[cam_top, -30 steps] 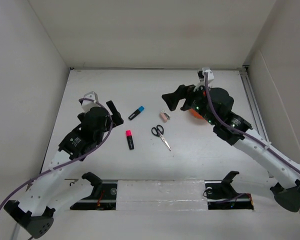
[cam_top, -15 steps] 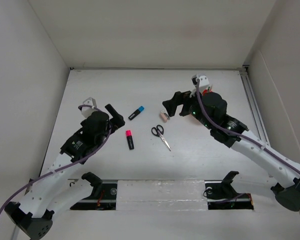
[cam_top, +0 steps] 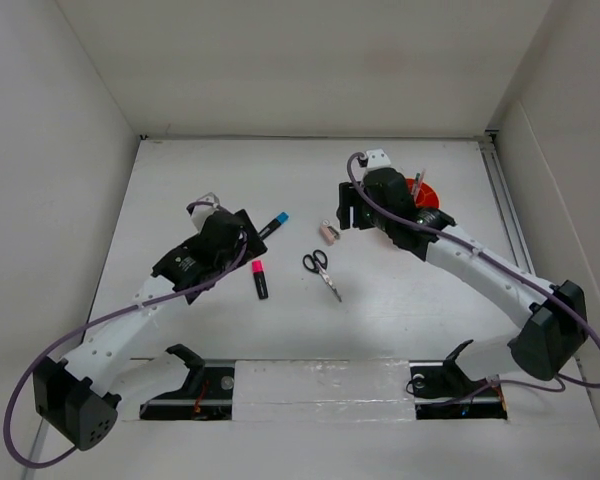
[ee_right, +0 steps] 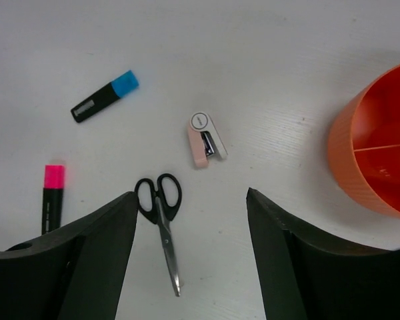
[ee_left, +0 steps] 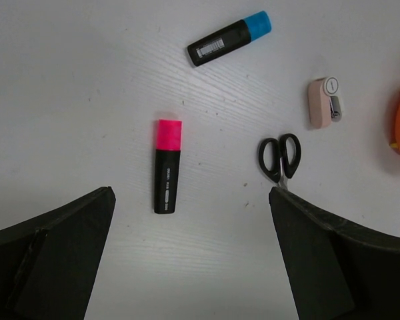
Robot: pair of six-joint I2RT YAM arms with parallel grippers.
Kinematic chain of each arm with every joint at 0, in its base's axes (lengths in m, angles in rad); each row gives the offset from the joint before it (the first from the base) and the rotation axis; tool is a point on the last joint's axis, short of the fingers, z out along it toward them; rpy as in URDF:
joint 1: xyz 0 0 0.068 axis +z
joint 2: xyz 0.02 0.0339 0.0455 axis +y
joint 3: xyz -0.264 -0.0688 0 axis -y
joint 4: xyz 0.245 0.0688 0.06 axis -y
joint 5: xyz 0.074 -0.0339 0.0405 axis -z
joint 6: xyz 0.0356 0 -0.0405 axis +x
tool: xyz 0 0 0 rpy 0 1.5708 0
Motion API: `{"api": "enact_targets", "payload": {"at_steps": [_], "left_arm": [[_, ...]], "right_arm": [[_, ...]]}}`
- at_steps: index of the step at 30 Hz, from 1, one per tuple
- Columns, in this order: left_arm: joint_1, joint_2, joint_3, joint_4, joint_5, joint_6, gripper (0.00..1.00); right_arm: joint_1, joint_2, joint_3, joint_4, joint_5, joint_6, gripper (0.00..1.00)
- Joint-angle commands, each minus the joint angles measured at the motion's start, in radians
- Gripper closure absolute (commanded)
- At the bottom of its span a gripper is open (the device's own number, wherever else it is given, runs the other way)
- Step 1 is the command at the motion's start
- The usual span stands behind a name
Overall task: Sort the stationery into containers
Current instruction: Pick up the stapler from the center of the board.
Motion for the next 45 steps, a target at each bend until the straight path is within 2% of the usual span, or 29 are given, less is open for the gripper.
{"api": "enact_targets", "payload": {"at_steps": [1,3,8,12,15,20,23,26,29,34,35,38,45], "left_arm": [[0.0,0.004,0.088,-0.008,0.003,0.025,0.0],[0.0,0.013,0.135,-0.068,-0.031,0.025,0.0],[0.0,0.033,0.235,-0.197,-0.216,0.063,0.0],[0.0,0.044,0.249,-0.209,-0.248,0.115,0.0],[0.0,0.012,0.194,-0.164,-0.249,0.135,0.0],[0.0,-0.051,0.185,-0.142,-0.229,0.145,0.0],[0.0,-0.051,0.174,-0.128,-0.21,0.155,0.0],[0.0,-0.051,0.174,-0.117,-0.201,0.166,0.0],[0.0,-0.051,0.174,-0.107,-0.18,0.178,0.0],[0.0,-0.051,0.165,-0.097,-0.16,0.198,0.0],[0.0,-0.051,0.165,-0.088,-0.15,0.198,0.0],[0.0,-0.042,0.165,-0.088,-0.141,0.207,0.0],[0.0,-0.051,0.156,-0.079,-0.141,0.207,0.0]], "right_arm": [[-0.042,0.019,0.017,0.011,-0.034,-0.037,0.29],[-0.053,0.08,0.038,0.011,-0.043,-0.046,0.3],[-0.053,0.185,0.081,-0.024,-0.042,-0.047,0.3],[-0.082,0.237,0.091,-0.003,-0.066,-0.066,0.3],[-0.091,0.304,0.129,-0.012,-0.075,-0.076,0.33],[-0.091,0.398,0.211,-0.012,-0.076,-0.122,0.4],[-0.1,0.464,0.268,-0.021,-0.097,-0.169,0.42],[-0.155,0.494,0.31,-0.045,-0.186,-0.203,0.43],[-0.186,0.519,0.339,-0.084,-0.244,-0.232,0.52],[-0.186,0.53,0.315,-0.078,-0.353,-0.254,0.52],[-0.171,0.53,0.304,-0.066,-0.362,-0.254,0.49],[-0.134,0.579,0.328,-0.082,-0.269,-0.254,0.4],[-0.132,0.617,0.345,-0.107,-0.235,-0.254,0.44]]}}
